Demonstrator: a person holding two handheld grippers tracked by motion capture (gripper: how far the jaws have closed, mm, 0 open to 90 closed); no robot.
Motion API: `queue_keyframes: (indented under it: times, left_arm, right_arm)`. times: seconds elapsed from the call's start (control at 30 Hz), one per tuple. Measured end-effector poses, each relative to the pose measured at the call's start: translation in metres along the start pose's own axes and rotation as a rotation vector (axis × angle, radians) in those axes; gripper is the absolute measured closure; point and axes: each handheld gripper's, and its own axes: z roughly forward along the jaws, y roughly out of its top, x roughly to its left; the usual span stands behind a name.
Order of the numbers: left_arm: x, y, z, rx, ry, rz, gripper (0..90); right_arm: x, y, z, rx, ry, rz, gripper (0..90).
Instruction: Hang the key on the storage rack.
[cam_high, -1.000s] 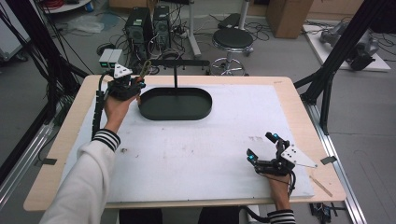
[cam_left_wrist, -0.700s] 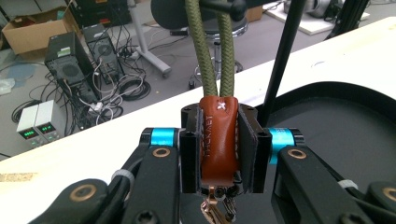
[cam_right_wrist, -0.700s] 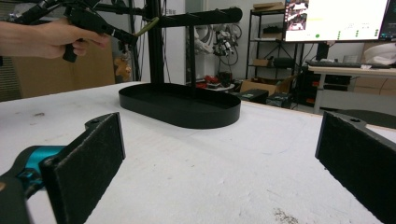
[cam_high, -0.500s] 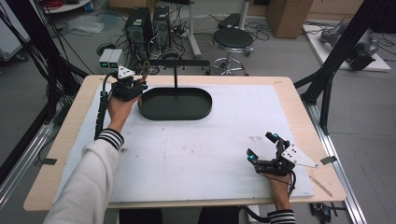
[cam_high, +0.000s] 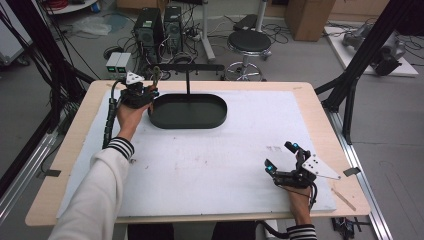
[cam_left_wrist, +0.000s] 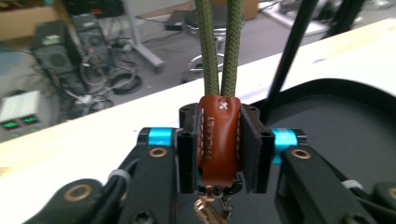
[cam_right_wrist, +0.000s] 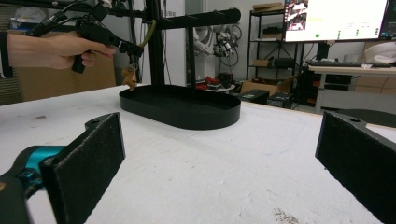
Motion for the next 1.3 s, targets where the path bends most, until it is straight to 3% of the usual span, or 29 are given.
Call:
queue_keyframes:
  times: [0.07, 0.2, 0.27, 0.33, 0.4, 0.5, 0.6, 0.77, 0.97, 1.1, 1.23, 1.3]
  left_arm:
    - [0.004, -0.004, 0.001, -0.006, -0.056, 0.004, 49.0]
    - [0.011, -0.010, -0.006, -0.056, -0.187, -0.067, 22.2]
    - [0.009, -0.013, -0.017, -0.102, -0.213, -0.053, 5.7]
    - [0.006, -0.015, -0.034, -0.150, -0.267, -0.006, 1.7]
    - [0.003, -0.017, -0.054, -0.192, -0.315, 0.007, 1.7]
    - [-0.001, -0.024, -0.085, -0.245, -0.343, 0.048, 1.7]
    - [-0.004, -0.041, -0.111, -0.274, -0.349, 0.067, 1.7]
    - [-0.011, -0.078, -0.140, -0.258, -0.344, 0.110, 1.7]
    - [-0.014, -0.109, -0.165, -0.289, -0.318, 0.106, 1.7]
    - [-0.016, -0.131, -0.176, -0.315, -0.306, 0.069, 1.7]
    - [-0.018, -0.150, -0.188, -0.356, -0.269, 0.089, 1.7]
    - [-0.017, -0.157, -0.191, -0.375, -0.272, 0.076, 1.7]
  right_arm:
    - [0.000, 0.000, 0.000, 0.000, 0.001, 0.000, 0.4]
    - [0.000, 0.000, 0.000, -0.008, -0.001, -0.003, 0.4]
    - [0.001, 0.000, -0.001, -0.003, 0.003, -0.002, 0.4]
    - [0.001, 0.000, -0.001, -0.003, 0.001, 0.001, 0.4]
    - [0.000, 0.000, 0.000, -0.009, -0.003, -0.003, 0.3]
    - [0.001, 0.000, 0.000, -0.001, 0.000, 0.001, 0.4]
    - [0.001, 0.000, 0.000, 0.000, -0.001, -0.002, 0.4]
    - [0.001, 0.000, 0.001, -0.002, -0.002, -0.014, 0.4]
    - [0.002, 0.000, 0.000, 0.005, -0.002, -0.014, 0.4]
    - [0.002, 0.000, 0.000, 0.005, -0.004, -0.013, 0.4]
    - [0.002, 0.000, 0.001, 0.006, -0.004, -0.017, 0.4]
    - [0.002, 0.000, 0.001, 0.006, -0.005, -0.018, 0.4]
